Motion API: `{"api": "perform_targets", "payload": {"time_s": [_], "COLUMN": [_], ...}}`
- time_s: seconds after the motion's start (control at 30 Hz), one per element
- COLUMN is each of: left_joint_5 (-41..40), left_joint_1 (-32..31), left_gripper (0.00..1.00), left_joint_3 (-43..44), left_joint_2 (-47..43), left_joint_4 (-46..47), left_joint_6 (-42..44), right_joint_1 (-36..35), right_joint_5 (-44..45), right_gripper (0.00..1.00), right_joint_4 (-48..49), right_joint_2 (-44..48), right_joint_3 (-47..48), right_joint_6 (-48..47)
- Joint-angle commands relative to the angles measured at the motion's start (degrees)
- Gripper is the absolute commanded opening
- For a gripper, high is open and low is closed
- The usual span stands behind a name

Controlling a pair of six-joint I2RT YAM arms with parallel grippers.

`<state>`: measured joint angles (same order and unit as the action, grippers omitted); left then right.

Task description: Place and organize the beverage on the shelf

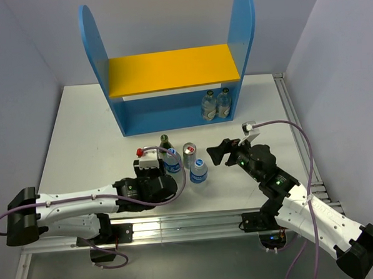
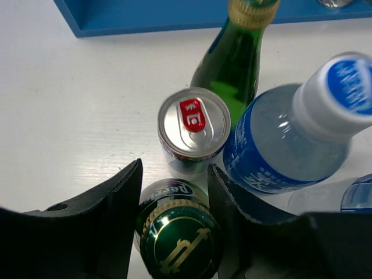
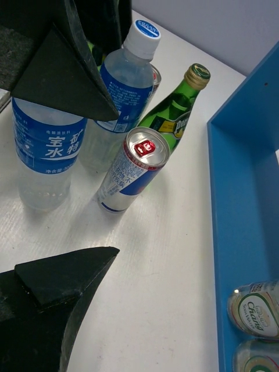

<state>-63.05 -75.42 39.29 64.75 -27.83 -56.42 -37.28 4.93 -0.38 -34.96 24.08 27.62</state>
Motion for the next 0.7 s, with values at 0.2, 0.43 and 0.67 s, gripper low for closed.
{"api": "perform_targets", "payload": {"time_s": [0.2,0.43,0.67], "left_joint_5": [-7.53,0.27,13.46], "left_joint_1": [0.62,11.23,26.27], "left_gripper": [0.0,0.0,0.0], "left_joint_3": [24.76,34.26,53.94], "left_joint_2": [-5.16,-3.94,7.22], "left_joint_4": [-9.71,8.22,11.67], "left_joint_6": [9.39,34.23,44.73], "right_joint_1": [-0.34,-0.34,-0.34], "right_joint_5": [0.17,0.34,0.43], "right_gripper": [0.95,0.95,0.95], "right_joint_4": [2.84,2.67,2.67], "right_joint_2": [0.51,1.47,2.09], "right_joint_3": [0.27,0.1,0.01], "right_joint_6": [0.07,0.07,0.16]}}
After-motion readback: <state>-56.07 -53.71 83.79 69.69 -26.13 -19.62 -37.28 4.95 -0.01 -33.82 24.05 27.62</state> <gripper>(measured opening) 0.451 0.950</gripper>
